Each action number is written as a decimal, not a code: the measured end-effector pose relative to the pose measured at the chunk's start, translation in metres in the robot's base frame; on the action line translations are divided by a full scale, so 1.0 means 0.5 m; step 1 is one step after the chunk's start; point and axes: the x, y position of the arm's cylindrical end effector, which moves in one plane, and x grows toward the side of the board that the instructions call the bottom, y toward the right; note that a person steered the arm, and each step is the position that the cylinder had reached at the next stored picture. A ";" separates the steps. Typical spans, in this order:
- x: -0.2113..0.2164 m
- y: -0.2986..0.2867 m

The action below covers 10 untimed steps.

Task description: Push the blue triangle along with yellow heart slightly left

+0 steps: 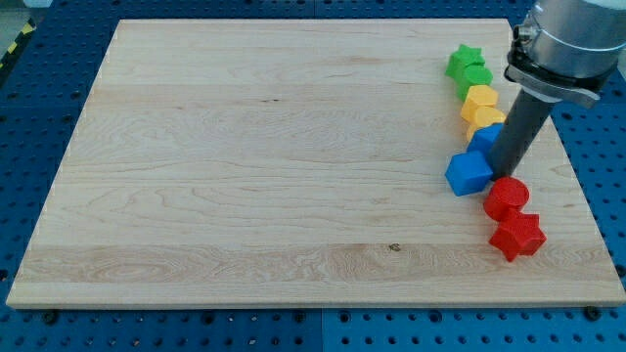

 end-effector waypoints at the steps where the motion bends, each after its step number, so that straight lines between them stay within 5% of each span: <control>1: 0.000 -0.009; 5: -0.130 0.220; 10: -0.121 -0.023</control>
